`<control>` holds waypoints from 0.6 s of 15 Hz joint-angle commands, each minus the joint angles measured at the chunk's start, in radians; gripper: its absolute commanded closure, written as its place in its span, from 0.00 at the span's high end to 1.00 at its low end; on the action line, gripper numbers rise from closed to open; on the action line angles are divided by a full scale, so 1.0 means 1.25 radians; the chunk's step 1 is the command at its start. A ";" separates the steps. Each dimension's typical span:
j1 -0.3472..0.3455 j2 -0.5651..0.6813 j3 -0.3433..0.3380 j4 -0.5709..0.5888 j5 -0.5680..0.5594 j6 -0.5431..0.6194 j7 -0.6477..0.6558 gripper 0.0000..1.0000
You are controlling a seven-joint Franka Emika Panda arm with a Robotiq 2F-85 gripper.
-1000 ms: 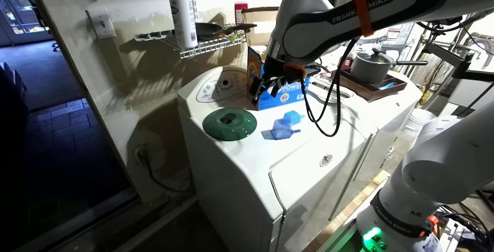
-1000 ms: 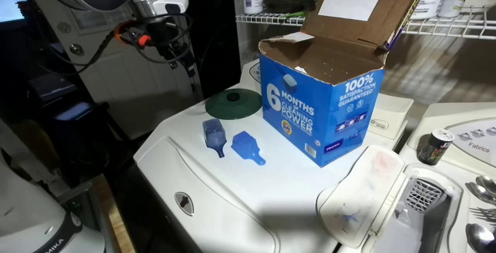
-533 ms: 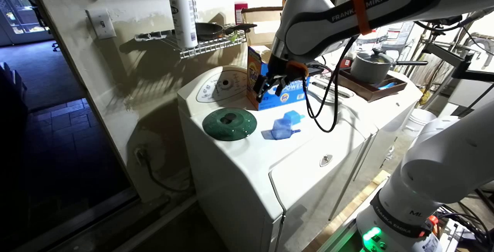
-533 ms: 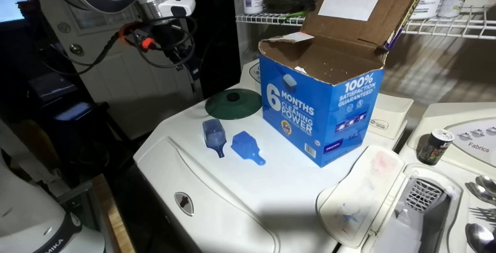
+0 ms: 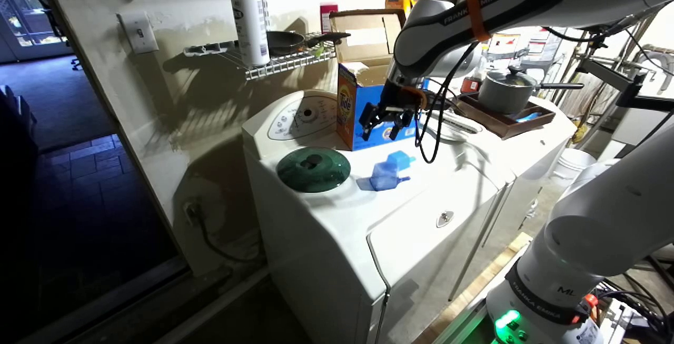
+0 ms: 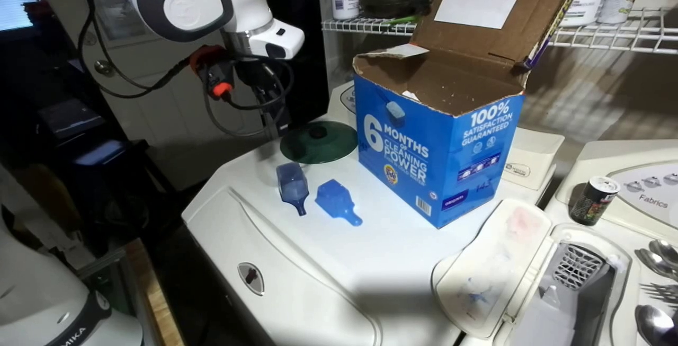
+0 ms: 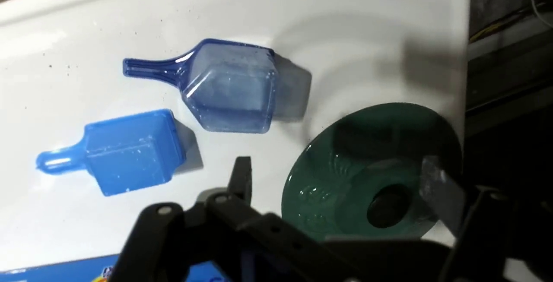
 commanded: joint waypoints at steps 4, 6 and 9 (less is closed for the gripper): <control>-0.039 0.072 -0.005 0.014 0.012 -0.037 0.036 1.00; -0.055 0.090 0.003 0.015 -0.023 -0.055 0.059 1.00; -0.075 0.107 0.013 0.014 -0.093 -0.069 0.092 1.00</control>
